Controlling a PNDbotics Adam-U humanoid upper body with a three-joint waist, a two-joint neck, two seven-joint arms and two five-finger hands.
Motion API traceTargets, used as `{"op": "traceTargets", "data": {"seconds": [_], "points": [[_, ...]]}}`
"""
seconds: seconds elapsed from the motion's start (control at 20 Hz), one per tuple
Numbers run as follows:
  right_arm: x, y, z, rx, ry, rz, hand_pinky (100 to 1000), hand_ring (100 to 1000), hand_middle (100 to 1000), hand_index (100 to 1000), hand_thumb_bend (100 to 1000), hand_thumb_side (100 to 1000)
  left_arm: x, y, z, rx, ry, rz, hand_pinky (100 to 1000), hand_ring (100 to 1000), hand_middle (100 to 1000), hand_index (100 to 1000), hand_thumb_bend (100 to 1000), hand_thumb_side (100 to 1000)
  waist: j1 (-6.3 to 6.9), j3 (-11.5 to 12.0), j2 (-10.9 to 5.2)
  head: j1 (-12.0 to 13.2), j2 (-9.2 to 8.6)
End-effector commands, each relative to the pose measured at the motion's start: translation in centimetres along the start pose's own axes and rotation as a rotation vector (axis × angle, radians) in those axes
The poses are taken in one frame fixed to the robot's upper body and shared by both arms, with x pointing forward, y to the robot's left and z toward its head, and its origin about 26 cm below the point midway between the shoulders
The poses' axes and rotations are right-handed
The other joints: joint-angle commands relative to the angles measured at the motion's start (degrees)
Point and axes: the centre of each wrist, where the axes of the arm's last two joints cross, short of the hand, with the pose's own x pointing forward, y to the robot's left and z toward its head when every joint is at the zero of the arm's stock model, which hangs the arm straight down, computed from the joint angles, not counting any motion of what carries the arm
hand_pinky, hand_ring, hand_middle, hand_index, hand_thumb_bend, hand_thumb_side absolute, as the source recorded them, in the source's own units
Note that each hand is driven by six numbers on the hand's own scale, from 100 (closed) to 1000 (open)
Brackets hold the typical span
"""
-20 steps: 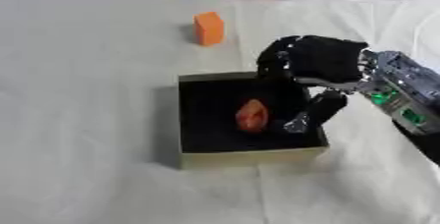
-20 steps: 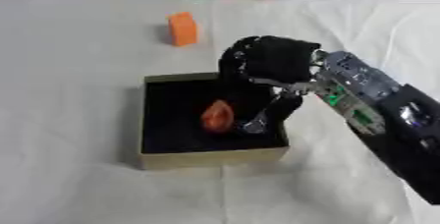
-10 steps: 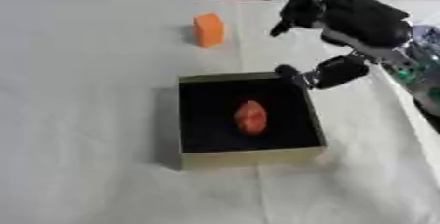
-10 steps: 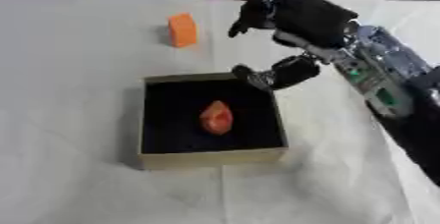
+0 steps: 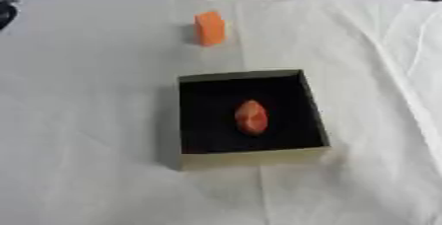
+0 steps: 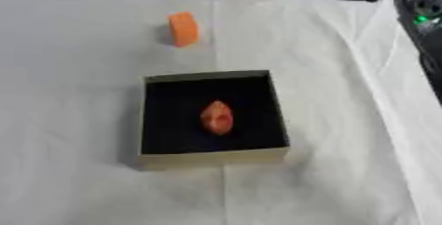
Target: Pick up objects on the table and place them in the box.
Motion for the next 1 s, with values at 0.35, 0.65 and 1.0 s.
{"op": "traceTargets", "data": {"seconds": [0.35, 0.65, 1.0], "points": [[0.0, -3.6, -1.4, -0.175, 0.071, 0.006, 854, 780, 613, 756, 100, 823, -0.8, -0.3, -5.3, -0.359, -0.059, -0.241, 605, 670, 713, 844, 100, 761, 1.05, -0.7, -1.04, 1.0, 0.04], [-1.0, -3.6, -3.0, -0.239, 0.184, -0.039, 864, 781, 610, 756, 116, 814, -2.4, -3.0, -8.1, -0.555, -0.038, -0.291, 614, 712, 738, 862, 100, 867, 1.53, -0.6, -1.39, 1.1, 0.00], [-1.2, -2.9, -4.8, -0.285, 0.215, -0.046, 865, 778, 607, 755, 124, 807, -3.4, -6.9, -10.2, -0.721, 0.050, -0.298, 635, 749, 765, 889, 100, 945, 1.76, -0.2, -1.71, 0.8, -0.07]]}}
